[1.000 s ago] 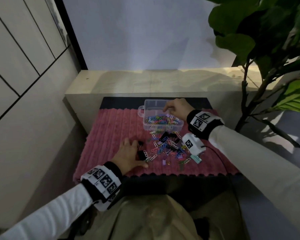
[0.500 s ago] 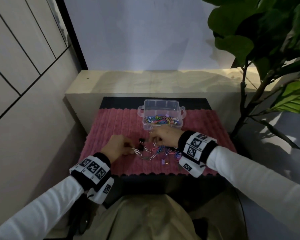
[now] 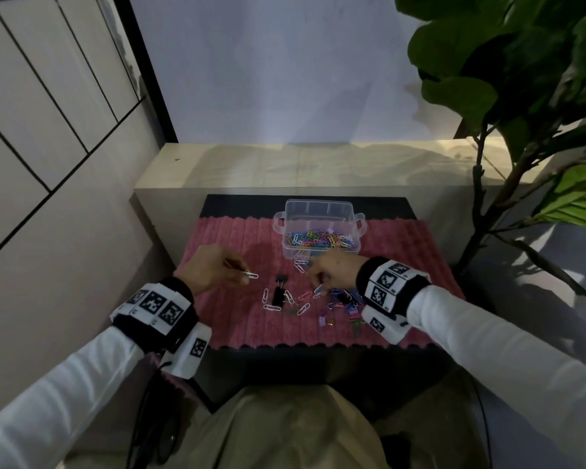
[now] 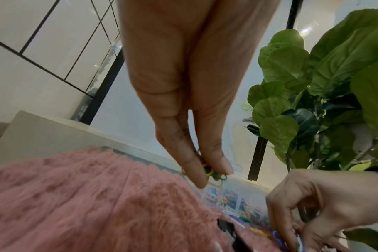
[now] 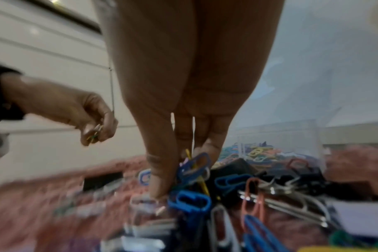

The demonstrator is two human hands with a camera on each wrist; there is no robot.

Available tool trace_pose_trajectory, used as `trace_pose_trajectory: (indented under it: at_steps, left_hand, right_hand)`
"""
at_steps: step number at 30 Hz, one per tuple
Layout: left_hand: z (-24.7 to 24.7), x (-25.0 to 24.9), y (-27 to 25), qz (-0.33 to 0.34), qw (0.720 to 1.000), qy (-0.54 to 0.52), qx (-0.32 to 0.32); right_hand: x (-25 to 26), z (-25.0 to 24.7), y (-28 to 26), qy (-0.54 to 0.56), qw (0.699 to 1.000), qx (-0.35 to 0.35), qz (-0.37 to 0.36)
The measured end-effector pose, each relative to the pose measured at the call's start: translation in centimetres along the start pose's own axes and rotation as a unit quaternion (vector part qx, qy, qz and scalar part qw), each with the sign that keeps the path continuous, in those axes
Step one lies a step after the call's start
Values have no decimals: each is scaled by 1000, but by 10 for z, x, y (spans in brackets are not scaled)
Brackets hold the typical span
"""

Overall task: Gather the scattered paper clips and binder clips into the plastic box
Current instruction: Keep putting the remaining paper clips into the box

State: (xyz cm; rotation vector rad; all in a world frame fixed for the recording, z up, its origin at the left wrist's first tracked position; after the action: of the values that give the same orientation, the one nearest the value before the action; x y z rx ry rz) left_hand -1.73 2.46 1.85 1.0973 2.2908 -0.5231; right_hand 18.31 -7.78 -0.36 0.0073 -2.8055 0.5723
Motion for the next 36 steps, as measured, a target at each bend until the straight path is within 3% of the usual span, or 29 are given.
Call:
trace_pose_trajectory:
  at_steps: [3,6,11,14,17,21,24,26,32,36]
  left_hand:
    - [-2,-3,6,7,1000,-27,-3]
    - [-3,-10,21,-4,997,-80,15]
    - [-8,-27,54,7,985,-169,28]
    - [-4,-41,75,7,973,-231,20]
    - [1,-52,100,13,976,-215,11]
    - [9,-61,127,17,996,-85,13]
    - [18,-67,128,33,995,28,94]
    - [19,-66,122,42,992,43,107]
    - [-4,-27,85,51,998,-13,-17]
    - [-18,-6,49,77,994,-42,-59]
  right_hand:
    - [-10,-7,-6,118,992,-30,16]
    - [-22,-13,-13,245,966,-69,38]
    - [-38,-21,-27,486,869,-80,56]
    - [-50,-23,-33,560,822,-92,48]
    - [-62,-21,-36,597,794,-102,53]
    - [-76,-17,-40,598,786,-133,84]
    - [-81,-19,-41,575,793,-169,111]
    - [-84,-23,-39,548,807,-190,114]
    - [-77,-35,-15,529,814,-197,140]
    - [-69,-48,7,469,841,-208,169]
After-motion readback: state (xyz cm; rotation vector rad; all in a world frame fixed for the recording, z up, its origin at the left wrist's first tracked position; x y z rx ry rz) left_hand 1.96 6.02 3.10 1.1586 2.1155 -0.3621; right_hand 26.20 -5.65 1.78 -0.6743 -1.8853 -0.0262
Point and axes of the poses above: each hand's wrist, its own y-axis towards the middle knuckle, its own z-axis out of the palm, x = y × z, the point moved 3 cm from there along y, towards the middle knuckle, and after that the axes turned 6 degrees about z, right-handed, at the moved point
